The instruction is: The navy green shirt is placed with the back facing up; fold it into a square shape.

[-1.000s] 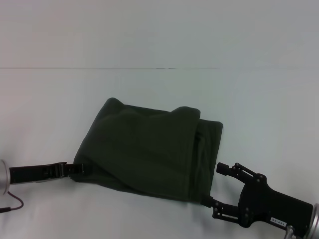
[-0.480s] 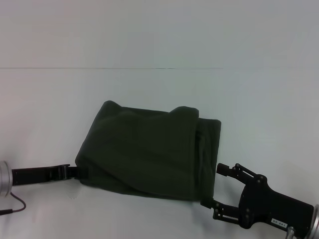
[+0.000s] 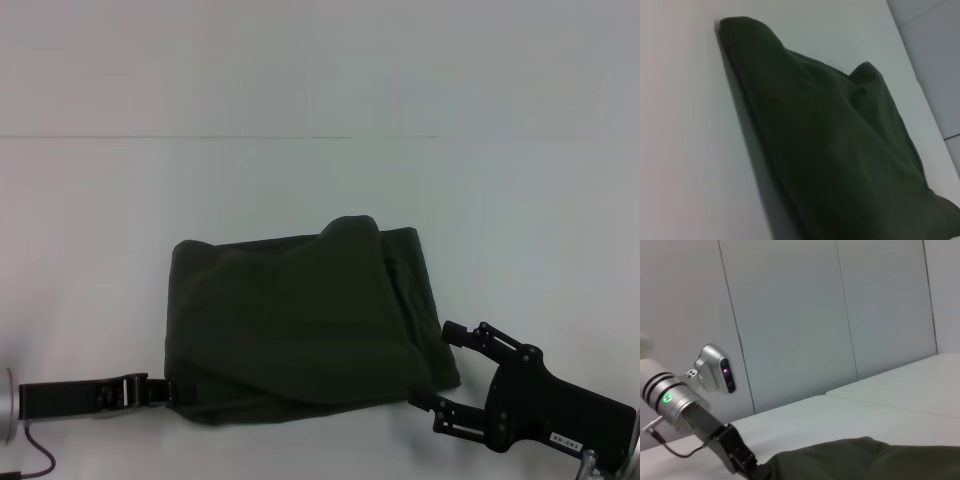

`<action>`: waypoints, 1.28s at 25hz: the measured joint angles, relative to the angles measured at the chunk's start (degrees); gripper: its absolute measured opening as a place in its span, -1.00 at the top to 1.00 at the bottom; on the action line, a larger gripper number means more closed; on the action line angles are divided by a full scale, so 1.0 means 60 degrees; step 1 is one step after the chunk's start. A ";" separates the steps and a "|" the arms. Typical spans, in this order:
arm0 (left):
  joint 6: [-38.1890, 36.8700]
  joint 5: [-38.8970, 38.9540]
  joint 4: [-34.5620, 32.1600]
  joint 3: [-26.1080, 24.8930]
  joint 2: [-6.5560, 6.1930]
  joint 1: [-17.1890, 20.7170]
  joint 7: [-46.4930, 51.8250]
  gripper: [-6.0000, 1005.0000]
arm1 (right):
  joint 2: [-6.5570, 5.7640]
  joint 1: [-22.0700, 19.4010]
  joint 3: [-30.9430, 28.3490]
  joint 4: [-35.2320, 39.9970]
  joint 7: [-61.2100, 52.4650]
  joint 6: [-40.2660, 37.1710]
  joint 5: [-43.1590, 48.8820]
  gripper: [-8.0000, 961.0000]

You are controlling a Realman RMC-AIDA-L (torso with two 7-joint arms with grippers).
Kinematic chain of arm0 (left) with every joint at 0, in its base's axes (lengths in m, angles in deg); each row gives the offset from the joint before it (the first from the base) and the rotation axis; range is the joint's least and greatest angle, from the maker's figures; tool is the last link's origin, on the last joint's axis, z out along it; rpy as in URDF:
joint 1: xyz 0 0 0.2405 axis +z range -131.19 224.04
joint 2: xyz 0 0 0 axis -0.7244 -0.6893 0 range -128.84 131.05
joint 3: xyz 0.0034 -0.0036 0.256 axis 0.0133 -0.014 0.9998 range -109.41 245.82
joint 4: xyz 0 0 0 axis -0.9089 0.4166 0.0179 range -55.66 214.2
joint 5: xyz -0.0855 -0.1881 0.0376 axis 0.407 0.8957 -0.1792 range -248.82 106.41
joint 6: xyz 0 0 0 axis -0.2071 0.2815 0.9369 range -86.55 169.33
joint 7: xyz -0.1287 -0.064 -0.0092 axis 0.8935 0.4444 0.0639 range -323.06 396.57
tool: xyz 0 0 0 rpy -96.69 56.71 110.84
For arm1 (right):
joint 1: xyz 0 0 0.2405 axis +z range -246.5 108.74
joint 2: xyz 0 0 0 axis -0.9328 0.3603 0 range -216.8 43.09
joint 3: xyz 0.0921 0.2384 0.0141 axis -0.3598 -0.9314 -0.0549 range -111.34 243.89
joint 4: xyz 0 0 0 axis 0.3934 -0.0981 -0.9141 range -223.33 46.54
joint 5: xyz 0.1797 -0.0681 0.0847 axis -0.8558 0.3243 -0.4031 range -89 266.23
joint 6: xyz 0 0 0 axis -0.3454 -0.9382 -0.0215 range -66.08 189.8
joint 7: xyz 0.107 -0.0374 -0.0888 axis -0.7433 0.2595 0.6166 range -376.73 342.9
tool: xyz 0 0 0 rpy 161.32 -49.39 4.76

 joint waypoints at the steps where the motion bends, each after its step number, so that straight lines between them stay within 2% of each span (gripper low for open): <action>1: -0.0210 0.0040 -0.0002 -0.0077 0.0048 0.0141 0.0006 0.93 | -0.0001 0.0001 -0.0005 0.0002 0.0000 0.0000 -0.0005 -0.97; 5: -0.0368 0.0074 -0.0041 -0.0383 0.0076 0.0261 -0.0080 0.92 | 0.0000 0.0010 -0.0023 0.0005 0.0000 0.0000 -0.0018 -0.97; 10: -0.0747 -0.0006 -0.0050 -0.0590 -0.0086 0.0256 -0.0120 0.91 | 0.0000 0.0008 -0.0024 0.0006 0.0000 -0.0043 -0.0026 -0.97; 13: -0.1240 0.0051 -0.0287 -0.1052 -0.0116 0.0377 -0.0592 0.90 | -0.0002 0.0022 -0.0024 0.0005 0.0000 -0.0064 -0.0028 -0.97; 16: -0.1544 0.0019 -0.0510 -0.1585 -0.0218 0.0499 -0.1112 0.68 | -0.0014 0.0076 -0.0021 0.0008 0.0000 -0.0111 -0.0024 -0.97; 19: -0.1675 -0.0007 -0.0717 -0.1751 -0.0366 0.0633 -0.1418 0.46 | -0.0016 0.0106 -0.0020 0.0061 0.0002 -0.0156 -0.0019 -0.97; 21: -0.1794 0.0001 -0.0992 -0.1843 -0.0389 0.0771 -0.1791 0.36 | -0.0016 0.0088 -0.0020 0.0169 0.0021 -0.0195 -0.0023 -0.97; 24: -0.2383 0.0123 -0.1419 -0.2242 -0.0298 0.0982 -0.3218 0.21 | -0.0015 0.0008 -0.0020 0.0507 0.0228 -0.0218 -0.0021 -0.97; 28: -0.3888 0.0441 -0.1503 -0.3161 -0.0121 0.1017 -0.5579 -0.04 | -0.0039 -0.0186 0.0010 0.1070 0.0398 -0.0349 0.0046 -0.97; 32: -0.4432 0.0532 -0.1703 -0.3513 0.0331 0.1317 -0.7566 -0.43 | -0.0033 -0.0576 0.0045 0.1260 0.0867 -0.0419 0.0062 -0.97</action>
